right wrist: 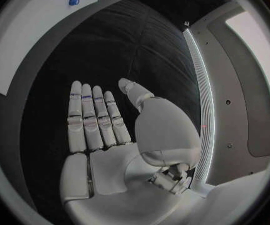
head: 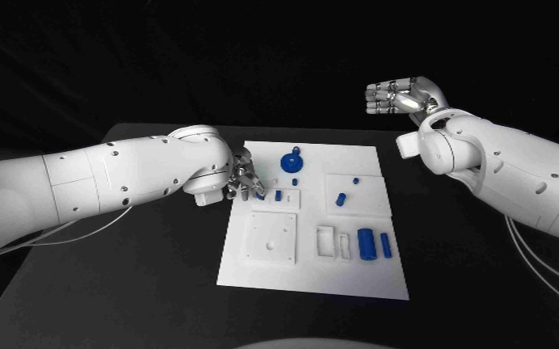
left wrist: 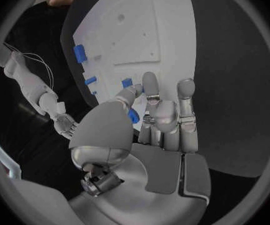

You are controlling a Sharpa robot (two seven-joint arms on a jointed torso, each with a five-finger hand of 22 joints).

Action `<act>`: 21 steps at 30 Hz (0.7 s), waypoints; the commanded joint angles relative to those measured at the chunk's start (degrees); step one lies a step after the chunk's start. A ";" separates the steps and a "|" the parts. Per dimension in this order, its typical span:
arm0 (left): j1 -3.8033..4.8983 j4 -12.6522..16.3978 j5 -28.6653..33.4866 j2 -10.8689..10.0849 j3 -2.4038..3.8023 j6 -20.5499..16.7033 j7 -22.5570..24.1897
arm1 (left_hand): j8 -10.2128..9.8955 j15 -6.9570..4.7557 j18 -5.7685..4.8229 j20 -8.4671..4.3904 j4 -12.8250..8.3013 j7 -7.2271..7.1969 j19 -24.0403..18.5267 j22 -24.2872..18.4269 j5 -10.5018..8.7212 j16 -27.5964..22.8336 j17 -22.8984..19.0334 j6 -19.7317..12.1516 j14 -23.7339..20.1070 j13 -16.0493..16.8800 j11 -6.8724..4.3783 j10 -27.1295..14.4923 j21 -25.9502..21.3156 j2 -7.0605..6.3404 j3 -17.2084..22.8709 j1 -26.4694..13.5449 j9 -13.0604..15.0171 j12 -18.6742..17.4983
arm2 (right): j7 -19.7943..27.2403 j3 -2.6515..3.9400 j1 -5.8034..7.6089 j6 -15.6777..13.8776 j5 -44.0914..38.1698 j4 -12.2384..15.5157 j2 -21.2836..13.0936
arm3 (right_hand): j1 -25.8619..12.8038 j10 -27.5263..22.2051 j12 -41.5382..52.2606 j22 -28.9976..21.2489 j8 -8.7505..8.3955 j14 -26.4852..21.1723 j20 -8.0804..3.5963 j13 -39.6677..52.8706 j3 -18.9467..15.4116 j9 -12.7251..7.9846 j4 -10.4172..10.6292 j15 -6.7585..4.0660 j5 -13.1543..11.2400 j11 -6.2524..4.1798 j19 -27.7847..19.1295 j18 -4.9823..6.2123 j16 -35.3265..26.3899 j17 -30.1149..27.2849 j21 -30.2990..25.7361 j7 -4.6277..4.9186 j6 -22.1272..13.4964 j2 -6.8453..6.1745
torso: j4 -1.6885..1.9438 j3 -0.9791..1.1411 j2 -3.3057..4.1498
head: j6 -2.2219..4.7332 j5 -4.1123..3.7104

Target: Assemble the parts on the task board

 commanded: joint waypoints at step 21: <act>-0.16 -0.78 -0.11 0.77 -0.08 3.42 -0.85 | 0.16 -0.03 0.34 0.05 -6.24 -3.24 0.40 1.13 0.40 -0.08 0.50 3.86 0.53 -0.14 -0.64 2.79 0.40 0.05 6.23 0.09 5.01 0.43 | 0.30 0.03 -0.12 0.94 -0.05 -0.02 -0.01 | 0.05 -0.29 -0.26 -0.06 -0.01 -0.36 0.04 -0.08 -0.11 0.04 -0.08 0.14 0.27 -0.13 -0.34 0.57 -0.19 -0.08 -0.24 0.04 -0.18 0.52 | 0.00 0.01 -0.01 | -0.11 -0.09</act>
